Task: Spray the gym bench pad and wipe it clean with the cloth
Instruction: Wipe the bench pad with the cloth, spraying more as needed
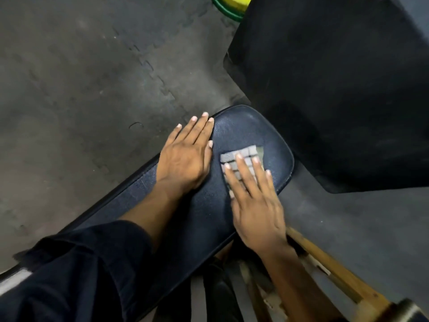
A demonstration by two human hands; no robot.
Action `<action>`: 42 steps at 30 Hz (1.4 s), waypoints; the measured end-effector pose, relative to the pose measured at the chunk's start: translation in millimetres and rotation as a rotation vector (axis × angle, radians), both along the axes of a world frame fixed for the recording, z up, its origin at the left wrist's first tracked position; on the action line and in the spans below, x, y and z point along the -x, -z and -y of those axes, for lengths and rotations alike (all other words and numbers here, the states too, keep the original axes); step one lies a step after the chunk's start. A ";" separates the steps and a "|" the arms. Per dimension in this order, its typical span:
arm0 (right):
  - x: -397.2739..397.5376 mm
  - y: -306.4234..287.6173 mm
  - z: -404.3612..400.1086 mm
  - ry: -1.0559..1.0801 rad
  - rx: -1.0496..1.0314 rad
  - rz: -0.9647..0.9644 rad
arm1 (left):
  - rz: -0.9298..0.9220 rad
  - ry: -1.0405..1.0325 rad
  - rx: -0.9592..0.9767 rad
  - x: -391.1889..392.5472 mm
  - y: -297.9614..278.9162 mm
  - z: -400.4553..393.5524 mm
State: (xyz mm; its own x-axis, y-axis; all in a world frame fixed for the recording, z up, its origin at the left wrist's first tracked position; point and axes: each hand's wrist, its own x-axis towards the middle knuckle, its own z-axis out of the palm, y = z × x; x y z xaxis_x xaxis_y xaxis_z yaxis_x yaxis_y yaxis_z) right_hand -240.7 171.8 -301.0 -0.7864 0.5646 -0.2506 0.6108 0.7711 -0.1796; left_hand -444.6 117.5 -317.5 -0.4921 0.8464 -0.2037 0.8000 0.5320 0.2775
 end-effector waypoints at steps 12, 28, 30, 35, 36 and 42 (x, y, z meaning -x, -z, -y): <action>59.9 10.6 -35.6 0.048 -0.027 -0.014 | 0.038 0.000 -0.030 2.3 6.8 -3.5; 42.9 5.5 22.2 -0.074 0.025 0.014 | -0.051 -0.210 -0.006 -25.4 16.0 64.8; 14.0 -3.7 46.2 -0.135 0.042 0.058 | -0.093 -0.228 0.013 -32.2 12.9 97.0; 17.0 -18.2 24.9 -0.063 0.052 0.108 | -0.131 -0.268 0.040 -52.0 9.8 146.9; 32.2 -16.7 18.1 -0.038 0.045 0.086 | -0.133 -0.272 0.027 -52.1 11.2 148.4; 74.4 -2.4 47.3 -0.185 0.044 0.024 | -0.133 -0.279 -0.012 -55.4 20.9 152.5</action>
